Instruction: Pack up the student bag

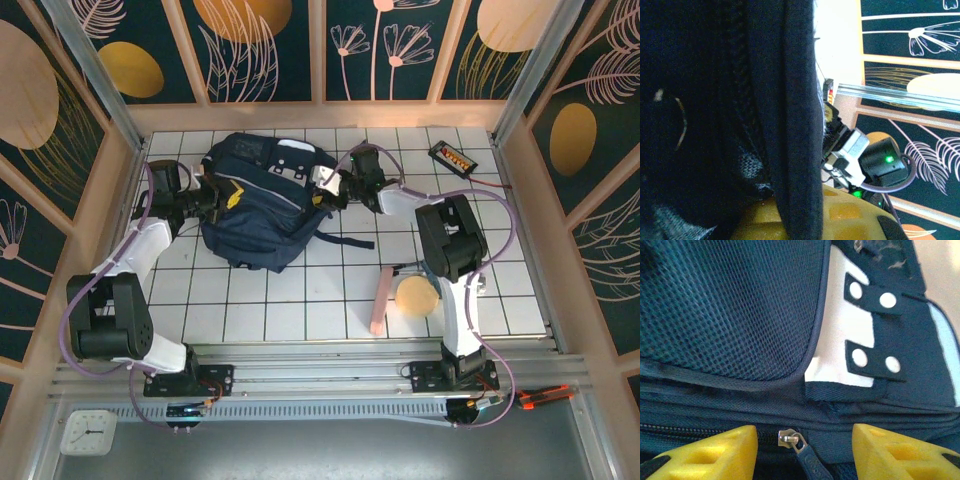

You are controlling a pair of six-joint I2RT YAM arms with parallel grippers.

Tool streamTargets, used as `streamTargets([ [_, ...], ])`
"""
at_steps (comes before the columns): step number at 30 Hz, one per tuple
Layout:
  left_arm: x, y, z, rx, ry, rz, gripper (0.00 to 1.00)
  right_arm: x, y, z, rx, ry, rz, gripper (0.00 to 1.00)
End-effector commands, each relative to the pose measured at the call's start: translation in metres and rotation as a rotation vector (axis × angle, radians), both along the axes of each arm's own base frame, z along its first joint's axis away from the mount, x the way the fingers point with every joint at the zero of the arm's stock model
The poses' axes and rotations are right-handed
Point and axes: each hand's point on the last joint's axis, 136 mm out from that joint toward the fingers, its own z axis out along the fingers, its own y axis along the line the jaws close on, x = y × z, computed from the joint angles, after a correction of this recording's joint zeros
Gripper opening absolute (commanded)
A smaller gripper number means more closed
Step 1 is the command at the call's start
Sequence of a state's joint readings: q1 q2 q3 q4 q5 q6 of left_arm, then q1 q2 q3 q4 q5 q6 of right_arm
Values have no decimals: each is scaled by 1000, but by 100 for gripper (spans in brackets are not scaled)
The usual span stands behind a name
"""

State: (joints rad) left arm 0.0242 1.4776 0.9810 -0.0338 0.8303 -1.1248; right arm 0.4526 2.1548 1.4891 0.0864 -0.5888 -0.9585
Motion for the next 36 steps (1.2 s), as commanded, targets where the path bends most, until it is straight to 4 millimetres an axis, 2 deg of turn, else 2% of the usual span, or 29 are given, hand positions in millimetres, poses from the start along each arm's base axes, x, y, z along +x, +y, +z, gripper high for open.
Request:
streamTargets([
  [1, -8, -10, 57, -46, -210, -104, 0, -16, -6, -32, -89, 98, 57, 53],
  [4, -7, -8, 57, -45, -211, -101, 0, -25, -12, -47, -139, 145, 80, 53],
  [8, -6, -7, 55, -49, -208, -101, 0, -25, -16, -65, -188, 193, 68, 53],
  [14, -8, -7, 52, -48, -204, -101, 0, -16, -20, -72, -211, 218, 25, 48],
  [16, -8, -6, 52, -45, -205, -97, 0, -17, -26, -74, -224, 235, 17, 43],
  [19, -8, -4, 50, -38, -200, -91, 0, -20, -31, -78, -239, 253, 18, 23],
  [24, -6, -2, 48, -34, -197, -85, 0, -24, -35, -82, -258, 264, 17, 11],
  [28, -5, -2, 49, -33, -198, -84, 0, -24, -37, -82, -263, 250, 4, 0],
  [31, -5, -2, 50, -31, -199, -80, 0, -22, -37, -76, -252, 231, -18, 0],
  [36, -4, 2, 49, -22, -200, -50, 0, -30, -33, -51, -236, 150, -31, 0],
])
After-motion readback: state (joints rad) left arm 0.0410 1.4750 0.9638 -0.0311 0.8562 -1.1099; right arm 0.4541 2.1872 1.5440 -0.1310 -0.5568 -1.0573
